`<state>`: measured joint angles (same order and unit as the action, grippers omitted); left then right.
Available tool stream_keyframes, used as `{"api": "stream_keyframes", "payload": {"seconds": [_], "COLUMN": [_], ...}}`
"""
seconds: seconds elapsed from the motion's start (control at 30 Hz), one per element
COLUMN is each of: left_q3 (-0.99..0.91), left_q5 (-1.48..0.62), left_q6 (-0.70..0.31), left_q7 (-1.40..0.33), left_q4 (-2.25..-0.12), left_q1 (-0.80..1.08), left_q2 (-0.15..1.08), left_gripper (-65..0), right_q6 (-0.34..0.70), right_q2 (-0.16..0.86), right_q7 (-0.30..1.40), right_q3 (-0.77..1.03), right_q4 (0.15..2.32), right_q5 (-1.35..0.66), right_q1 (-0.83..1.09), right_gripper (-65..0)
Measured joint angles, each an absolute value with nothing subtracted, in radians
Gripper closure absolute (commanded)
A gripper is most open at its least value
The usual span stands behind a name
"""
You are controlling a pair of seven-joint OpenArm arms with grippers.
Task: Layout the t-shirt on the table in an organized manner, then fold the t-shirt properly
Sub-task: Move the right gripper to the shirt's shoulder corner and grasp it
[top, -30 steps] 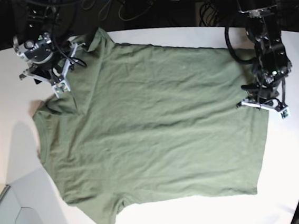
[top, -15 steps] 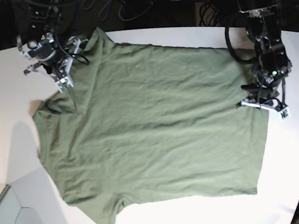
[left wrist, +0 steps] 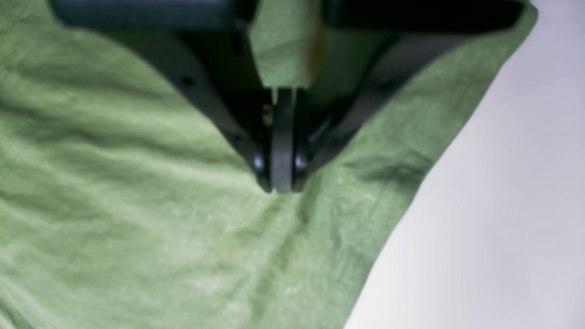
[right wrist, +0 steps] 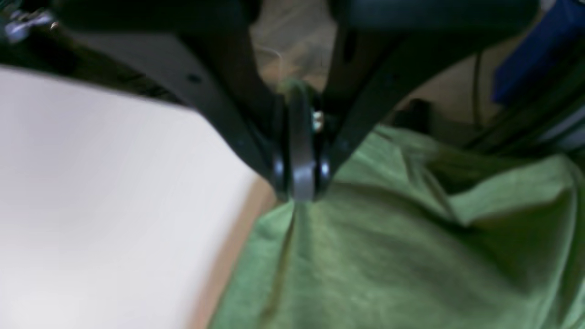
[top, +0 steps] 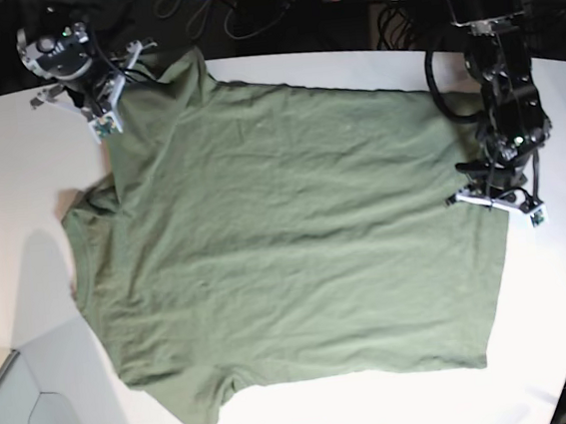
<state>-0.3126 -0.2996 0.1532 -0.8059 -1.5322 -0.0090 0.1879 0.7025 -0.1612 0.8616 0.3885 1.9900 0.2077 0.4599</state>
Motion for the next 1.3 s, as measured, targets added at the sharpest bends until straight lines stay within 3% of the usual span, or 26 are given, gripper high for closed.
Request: {"api": "stream_keyframes", "payload": {"seconds": [0.3,0.8,1.07,1.3], "left_q3": [-0.312,-0.313,-0.314,-0.315], "left_q5": [-0.299,-0.299,-0.296,-0.296], "left_q6": [0.153,0.153,0.153,0.153], "left_q7": [-0.804,-0.805,-0.805,-0.803], "left_q4": [-1.532,-1.539,-1.539,-1.54], "left_q1": [-0.009,0.01,0.019,0.025], "left_q2": [0.188,0.171,0.174,0.178], "left_gripper": [-0.1,-0.1,-0.1,-0.1], "right_q6": [0.702,0.702,0.702,0.702], "right_q2": [-0.161,-0.161,-0.162,-0.162], "right_q7": [0.852,0.854,0.852,0.868], "right_q3": [0.476,0.475,0.487,0.763], "right_q4": [1.99,1.99,1.991,1.99], "right_q5": [0.16,0.159,0.157,0.132], "right_q1": [0.529,0.572,0.572,0.463], "right_gripper": [0.0,0.0,-24.8,-25.6]}}
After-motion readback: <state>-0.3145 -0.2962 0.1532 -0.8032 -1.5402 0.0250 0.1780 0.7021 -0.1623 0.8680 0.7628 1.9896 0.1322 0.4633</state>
